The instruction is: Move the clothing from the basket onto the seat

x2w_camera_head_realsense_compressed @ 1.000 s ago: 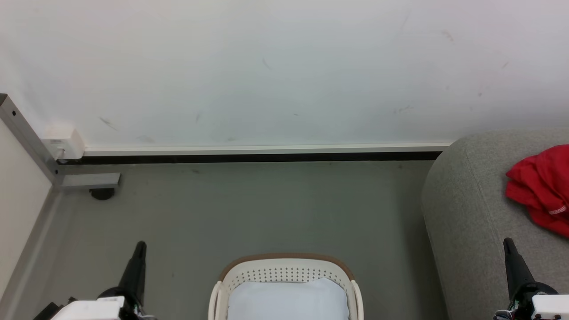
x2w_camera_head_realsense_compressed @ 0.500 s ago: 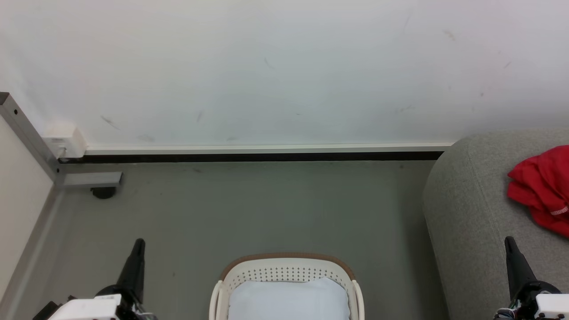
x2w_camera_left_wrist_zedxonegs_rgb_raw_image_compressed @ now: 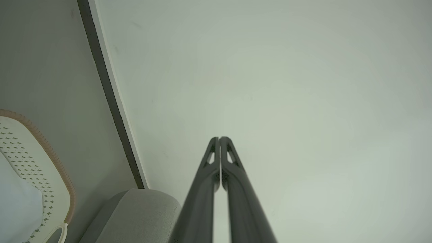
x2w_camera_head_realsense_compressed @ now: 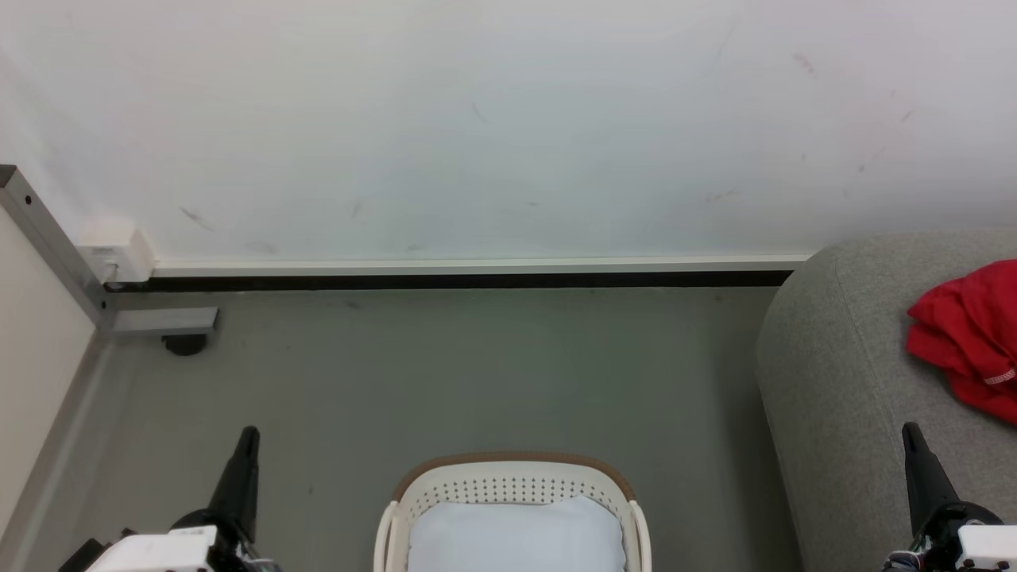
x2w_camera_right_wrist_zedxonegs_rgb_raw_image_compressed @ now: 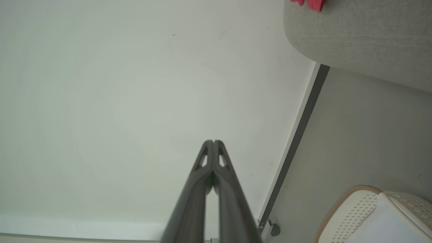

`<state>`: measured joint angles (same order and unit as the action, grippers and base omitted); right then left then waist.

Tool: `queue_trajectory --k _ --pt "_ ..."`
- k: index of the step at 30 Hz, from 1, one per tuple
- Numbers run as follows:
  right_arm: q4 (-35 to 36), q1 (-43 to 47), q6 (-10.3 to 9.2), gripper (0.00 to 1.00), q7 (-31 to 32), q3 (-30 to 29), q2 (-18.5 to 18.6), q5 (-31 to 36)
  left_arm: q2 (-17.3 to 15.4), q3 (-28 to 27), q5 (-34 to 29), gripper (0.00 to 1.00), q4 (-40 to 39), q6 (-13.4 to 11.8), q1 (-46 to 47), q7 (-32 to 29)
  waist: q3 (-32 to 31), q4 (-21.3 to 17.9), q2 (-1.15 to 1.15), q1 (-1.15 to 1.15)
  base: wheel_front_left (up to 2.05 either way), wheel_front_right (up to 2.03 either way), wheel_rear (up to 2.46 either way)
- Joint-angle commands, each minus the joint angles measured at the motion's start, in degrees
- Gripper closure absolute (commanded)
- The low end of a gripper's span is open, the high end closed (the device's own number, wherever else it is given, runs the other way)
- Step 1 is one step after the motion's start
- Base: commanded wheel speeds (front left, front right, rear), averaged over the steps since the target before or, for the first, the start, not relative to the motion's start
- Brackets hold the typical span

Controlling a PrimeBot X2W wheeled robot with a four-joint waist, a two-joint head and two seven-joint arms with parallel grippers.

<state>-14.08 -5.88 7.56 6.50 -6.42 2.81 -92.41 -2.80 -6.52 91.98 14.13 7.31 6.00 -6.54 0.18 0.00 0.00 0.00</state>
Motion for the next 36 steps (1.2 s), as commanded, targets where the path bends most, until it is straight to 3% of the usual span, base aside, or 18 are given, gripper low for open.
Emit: queue_trajectory --k 1,36 --pt "0.2 -0.7 -0.13 1.00 0.2 -0.2 0.3 -0.1 -0.1 -0.2 0.8 1.00 -0.2 0.3 0.5 -0.2 0.0 0.0 0.00 0.00 0.00 0.00 0.00" --pt "0.2 -0.7 -0.14 1.00 0.2 -0.3 0.2 0.0 -0.1 -0.2 0.8 1.00 -0.2 0.3 0.5 -0.2 0.0 0.0 0.00 0.00 0.00 0.00 0.00"
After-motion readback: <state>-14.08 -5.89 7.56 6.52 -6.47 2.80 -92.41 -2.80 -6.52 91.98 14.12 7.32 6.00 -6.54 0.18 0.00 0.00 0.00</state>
